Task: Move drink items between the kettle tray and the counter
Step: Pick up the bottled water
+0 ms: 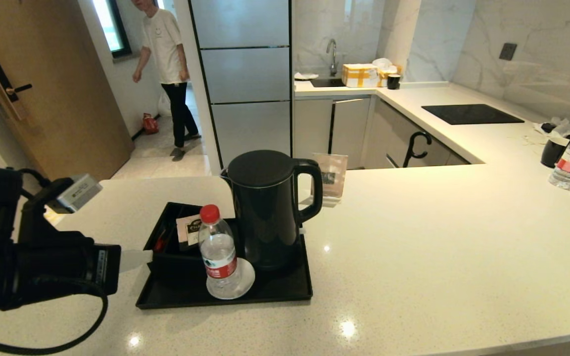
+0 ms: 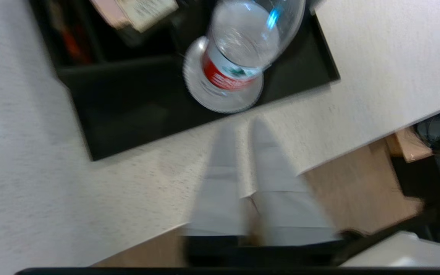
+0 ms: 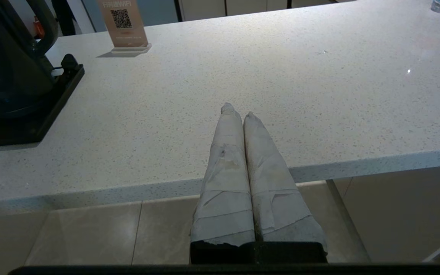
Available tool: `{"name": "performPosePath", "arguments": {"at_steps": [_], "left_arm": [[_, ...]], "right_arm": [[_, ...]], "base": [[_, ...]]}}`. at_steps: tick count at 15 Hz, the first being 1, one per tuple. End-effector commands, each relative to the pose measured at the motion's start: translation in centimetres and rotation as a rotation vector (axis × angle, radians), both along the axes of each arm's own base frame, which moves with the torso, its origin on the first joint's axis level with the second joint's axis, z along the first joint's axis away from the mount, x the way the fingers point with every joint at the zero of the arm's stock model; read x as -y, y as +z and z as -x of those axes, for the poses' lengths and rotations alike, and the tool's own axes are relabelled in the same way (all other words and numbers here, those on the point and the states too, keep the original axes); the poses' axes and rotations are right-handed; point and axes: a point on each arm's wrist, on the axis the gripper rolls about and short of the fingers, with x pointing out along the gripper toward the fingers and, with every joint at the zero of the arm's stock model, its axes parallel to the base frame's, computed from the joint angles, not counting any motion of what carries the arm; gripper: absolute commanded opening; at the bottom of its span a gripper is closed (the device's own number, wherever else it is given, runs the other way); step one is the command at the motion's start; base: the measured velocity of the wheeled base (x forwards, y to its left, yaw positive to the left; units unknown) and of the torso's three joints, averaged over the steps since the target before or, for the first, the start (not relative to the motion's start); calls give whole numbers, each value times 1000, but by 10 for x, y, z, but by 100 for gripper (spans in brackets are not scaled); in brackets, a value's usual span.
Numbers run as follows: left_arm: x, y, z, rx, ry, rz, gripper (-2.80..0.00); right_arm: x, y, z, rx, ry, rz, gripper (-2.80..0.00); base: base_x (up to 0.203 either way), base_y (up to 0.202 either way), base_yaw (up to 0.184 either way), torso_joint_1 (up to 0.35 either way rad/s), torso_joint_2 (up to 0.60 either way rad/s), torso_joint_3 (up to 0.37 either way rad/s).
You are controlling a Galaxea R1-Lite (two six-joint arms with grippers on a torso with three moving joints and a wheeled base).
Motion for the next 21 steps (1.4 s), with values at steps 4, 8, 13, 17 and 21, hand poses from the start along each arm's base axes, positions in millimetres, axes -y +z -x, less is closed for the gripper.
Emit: {"name": "performPosePath", "arguments": {"at_steps": [4, 8, 13, 17, 21], "left_arm": [[19, -18, -11, -73, -105, -15, 0], [39, -45, -46, -26, -163, -10, 0], [61, -74, -77, 148, -150, -17, 0], [67, -80, -80, 178, -69, -83, 0], [70, -89, -83, 174, -50, -156, 0]], "right_arm": [[0, 0, 0, 0, 0, -1, -280], [0, 0, 0, 0, 0, -1, -280], [0, 0, 0, 0, 0, -1, -280], [0, 0, 0, 0, 0, -1, -280], [0, 0, 0, 0, 0, -1, -280]], "base": [[0, 0, 0, 0, 0, 0], [0, 0, 0, 0, 0, 0], [0, 0, 0, 0, 0, 0], [0, 0, 0, 0, 0, 0], [0, 0, 0, 0, 0, 0]]}}
